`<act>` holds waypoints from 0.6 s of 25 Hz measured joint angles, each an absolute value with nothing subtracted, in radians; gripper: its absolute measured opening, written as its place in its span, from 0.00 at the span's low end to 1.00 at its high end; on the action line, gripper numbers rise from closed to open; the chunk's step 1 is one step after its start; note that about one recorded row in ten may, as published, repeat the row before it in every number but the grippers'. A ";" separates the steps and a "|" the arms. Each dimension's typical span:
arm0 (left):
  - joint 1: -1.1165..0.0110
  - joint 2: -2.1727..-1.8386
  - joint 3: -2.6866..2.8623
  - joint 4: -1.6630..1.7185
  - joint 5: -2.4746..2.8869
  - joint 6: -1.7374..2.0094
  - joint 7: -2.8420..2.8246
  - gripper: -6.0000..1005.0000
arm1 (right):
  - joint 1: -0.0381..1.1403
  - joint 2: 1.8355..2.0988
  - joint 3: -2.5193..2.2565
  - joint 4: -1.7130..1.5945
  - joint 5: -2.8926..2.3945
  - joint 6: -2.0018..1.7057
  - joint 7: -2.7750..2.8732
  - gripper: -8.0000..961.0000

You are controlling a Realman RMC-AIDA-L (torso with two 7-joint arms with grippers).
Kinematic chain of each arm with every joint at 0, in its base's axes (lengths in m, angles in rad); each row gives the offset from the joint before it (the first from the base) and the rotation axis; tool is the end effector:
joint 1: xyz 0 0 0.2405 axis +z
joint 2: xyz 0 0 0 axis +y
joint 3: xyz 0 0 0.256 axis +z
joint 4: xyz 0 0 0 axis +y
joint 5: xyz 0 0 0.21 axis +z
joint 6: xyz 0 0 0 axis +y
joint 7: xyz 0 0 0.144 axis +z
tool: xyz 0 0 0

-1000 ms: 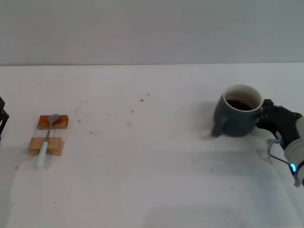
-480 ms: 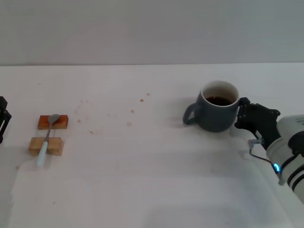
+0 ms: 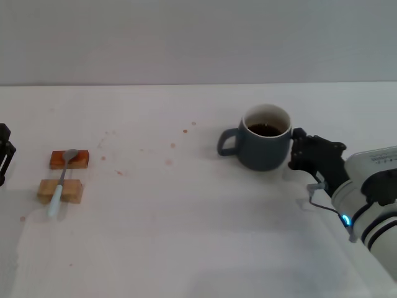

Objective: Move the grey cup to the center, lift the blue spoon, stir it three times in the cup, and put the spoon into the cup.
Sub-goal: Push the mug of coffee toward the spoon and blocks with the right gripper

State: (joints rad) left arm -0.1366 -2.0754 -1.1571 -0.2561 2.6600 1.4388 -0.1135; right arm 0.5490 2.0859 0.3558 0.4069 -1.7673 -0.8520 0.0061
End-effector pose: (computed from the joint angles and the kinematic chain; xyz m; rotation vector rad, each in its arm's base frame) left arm -0.3544 0.2423 0.0147 -1.4567 -0.4045 -0.7437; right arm 0.2746 0.3420 -0.1014 -1.8462 0.7707 0.6232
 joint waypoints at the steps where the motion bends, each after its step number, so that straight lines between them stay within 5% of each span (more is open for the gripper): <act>1: -0.137 -2.075 -1.157 -0.257 2.660 1.439 -0.114 0.80 | 0.551 2.086 0.356 0.418 -1.788 -0.844 0.006 0.01; 15: -0.137 -2.075 -1.157 -0.258 2.660 1.439 -0.113 0.80 | 0.569 2.088 0.366 0.452 -1.843 -0.813 0.008 0.01</act>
